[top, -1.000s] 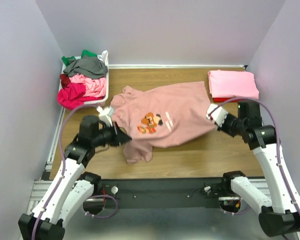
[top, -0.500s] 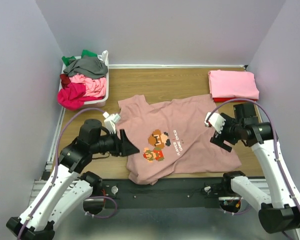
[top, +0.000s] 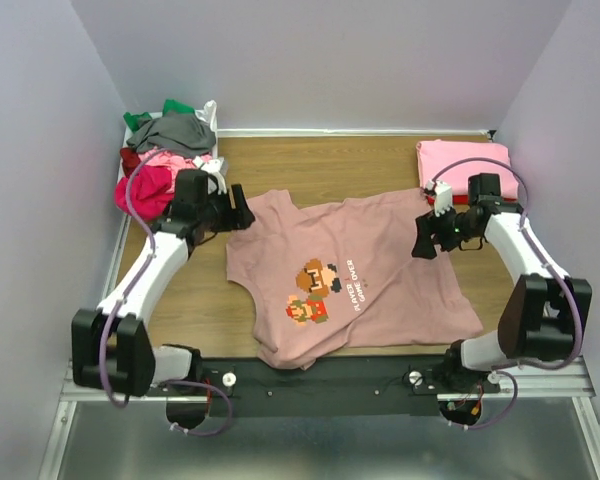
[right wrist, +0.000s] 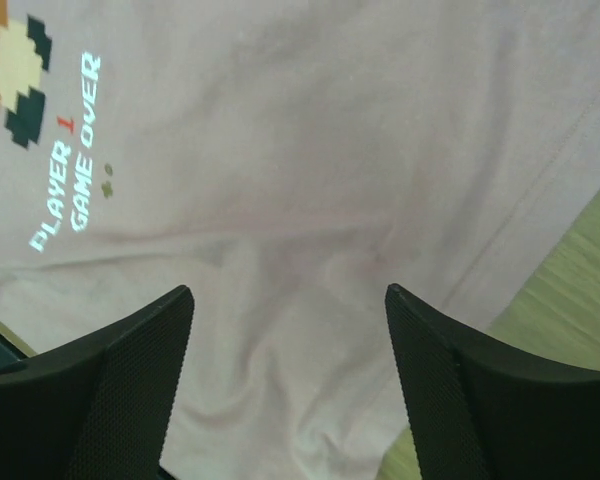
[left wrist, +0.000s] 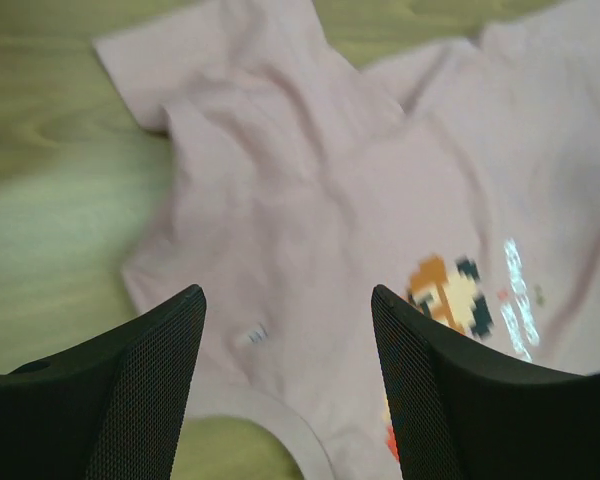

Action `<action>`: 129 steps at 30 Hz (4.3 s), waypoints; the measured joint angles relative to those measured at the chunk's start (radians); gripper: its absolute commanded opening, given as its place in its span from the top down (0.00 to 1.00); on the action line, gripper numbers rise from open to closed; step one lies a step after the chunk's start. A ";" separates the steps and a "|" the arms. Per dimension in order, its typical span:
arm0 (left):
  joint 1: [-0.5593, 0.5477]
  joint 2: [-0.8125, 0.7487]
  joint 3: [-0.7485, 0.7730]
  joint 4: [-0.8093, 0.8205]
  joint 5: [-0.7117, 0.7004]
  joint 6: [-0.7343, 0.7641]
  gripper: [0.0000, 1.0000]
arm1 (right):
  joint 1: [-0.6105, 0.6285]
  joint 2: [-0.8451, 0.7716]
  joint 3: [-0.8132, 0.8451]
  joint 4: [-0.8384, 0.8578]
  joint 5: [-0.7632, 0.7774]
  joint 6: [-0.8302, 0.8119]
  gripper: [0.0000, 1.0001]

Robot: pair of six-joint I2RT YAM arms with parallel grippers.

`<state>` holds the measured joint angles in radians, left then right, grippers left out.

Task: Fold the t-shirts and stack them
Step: Flatten the tshirt out

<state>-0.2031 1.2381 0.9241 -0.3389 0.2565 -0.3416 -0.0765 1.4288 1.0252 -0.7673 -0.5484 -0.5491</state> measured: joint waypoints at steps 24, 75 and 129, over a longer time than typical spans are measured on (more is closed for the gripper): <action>0.064 0.563 0.222 0.063 -0.036 0.051 0.69 | -0.036 0.125 -0.011 0.092 -0.268 0.061 0.19; 0.061 0.541 0.160 0.133 -0.340 -0.049 0.56 | -0.036 0.097 -0.017 0.093 -0.285 0.060 0.18; -0.009 0.433 0.209 0.112 -0.449 0.072 1.00 | -0.036 0.089 -0.008 0.091 -0.285 0.043 0.18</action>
<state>-0.2119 1.6714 1.1328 -0.2272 -0.1928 -0.2695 -0.1127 1.5177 1.0172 -0.6762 -0.8337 -0.5064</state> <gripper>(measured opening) 0.009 0.819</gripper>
